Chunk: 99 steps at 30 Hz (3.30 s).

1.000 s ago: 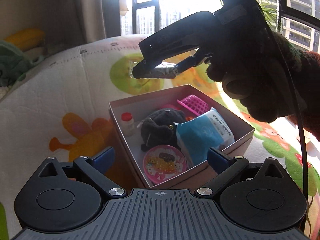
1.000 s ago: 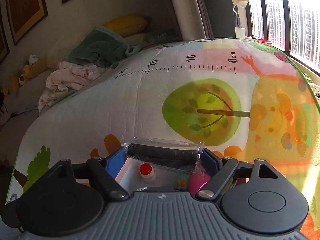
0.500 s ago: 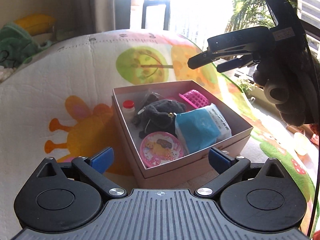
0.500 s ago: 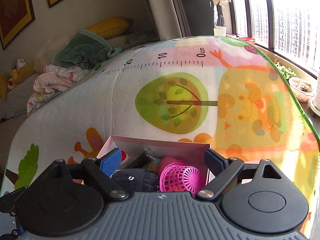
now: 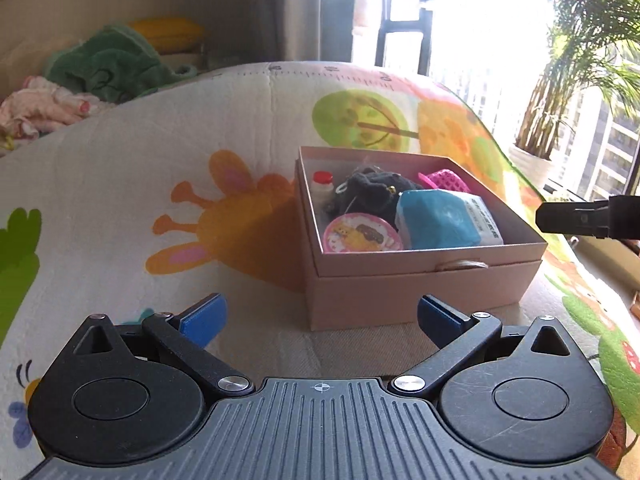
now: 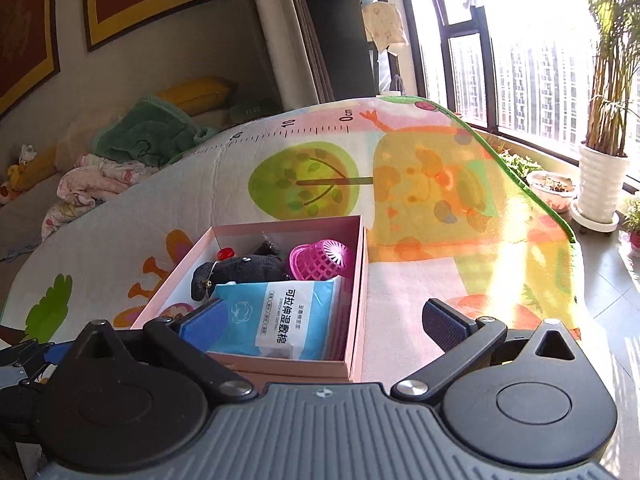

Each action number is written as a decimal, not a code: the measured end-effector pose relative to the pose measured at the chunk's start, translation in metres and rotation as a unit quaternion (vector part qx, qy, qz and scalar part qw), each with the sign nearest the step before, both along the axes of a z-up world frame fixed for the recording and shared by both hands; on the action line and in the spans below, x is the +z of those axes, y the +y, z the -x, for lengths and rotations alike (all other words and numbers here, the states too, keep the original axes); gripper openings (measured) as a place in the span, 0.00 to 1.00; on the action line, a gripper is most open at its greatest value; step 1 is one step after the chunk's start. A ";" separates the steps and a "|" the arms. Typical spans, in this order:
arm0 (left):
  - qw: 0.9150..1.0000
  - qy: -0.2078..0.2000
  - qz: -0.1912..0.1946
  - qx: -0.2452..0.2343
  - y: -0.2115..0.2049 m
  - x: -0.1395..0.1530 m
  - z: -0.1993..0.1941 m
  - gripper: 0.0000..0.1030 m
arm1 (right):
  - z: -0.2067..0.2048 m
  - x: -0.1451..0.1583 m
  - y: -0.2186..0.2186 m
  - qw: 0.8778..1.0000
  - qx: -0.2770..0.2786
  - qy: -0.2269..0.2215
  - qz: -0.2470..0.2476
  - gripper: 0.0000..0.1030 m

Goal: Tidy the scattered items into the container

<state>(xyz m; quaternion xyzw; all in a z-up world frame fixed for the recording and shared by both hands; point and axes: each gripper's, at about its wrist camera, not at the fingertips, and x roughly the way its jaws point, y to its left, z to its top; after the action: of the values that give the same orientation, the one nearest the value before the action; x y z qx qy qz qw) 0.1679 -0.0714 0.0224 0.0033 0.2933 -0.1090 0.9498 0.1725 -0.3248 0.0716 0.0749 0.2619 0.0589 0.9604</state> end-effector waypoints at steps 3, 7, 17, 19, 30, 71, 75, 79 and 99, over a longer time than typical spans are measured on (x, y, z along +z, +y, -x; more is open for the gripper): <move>1.000 0.002 -0.020 0.021 -0.002 -0.013 0.010 1.00 | 0.018 -0.023 0.014 0.999 0.003 0.008 0.036 1.00; 0.998 -0.011 -0.047 0.032 -0.008 -0.022 0.015 1.00 | 0.020 -0.054 0.034 0.995 0.011 0.032 0.098 1.00; 0.996 0.042 -0.054 0.065 -0.007 -0.035 -0.001 1.00 | -0.001 -0.086 0.050 0.993 -0.017 0.083 0.081 1.00; 0.996 0.044 -0.049 0.064 -0.005 -0.035 -0.001 1.00 | -0.001 -0.088 0.050 0.994 -0.022 0.078 0.080 1.00; 0.996 0.044 -0.050 0.064 -0.006 -0.034 -0.001 1.00 | 0.011 -0.090 0.052 0.994 -0.042 0.059 0.079 1.00; 0.996 0.044 -0.050 0.064 -0.006 -0.035 -0.001 1.00 | 0.011 -0.090 0.052 0.994 -0.042 0.058 0.080 1.00; 0.996 0.044 -0.049 0.064 -0.006 -0.034 -0.001 1.00 | 0.012 -0.090 0.052 0.994 -0.042 0.058 0.080 1.00; 0.996 0.044 -0.049 0.064 -0.006 -0.034 -0.001 1.00 | 0.012 -0.090 0.052 0.994 -0.042 0.058 0.080 1.00; 0.996 0.044 -0.049 0.064 -0.006 -0.034 0.000 1.00 | 0.012 -0.090 0.052 0.994 -0.042 0.058 0.079 1.00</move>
<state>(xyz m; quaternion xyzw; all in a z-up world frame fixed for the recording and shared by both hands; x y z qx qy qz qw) 0.1683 -0.0778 -0.0120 0.0264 0.3398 -0.0331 0.9395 0.1609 -0.2724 -0.0181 0.0125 0.3174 -0.0068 0.9482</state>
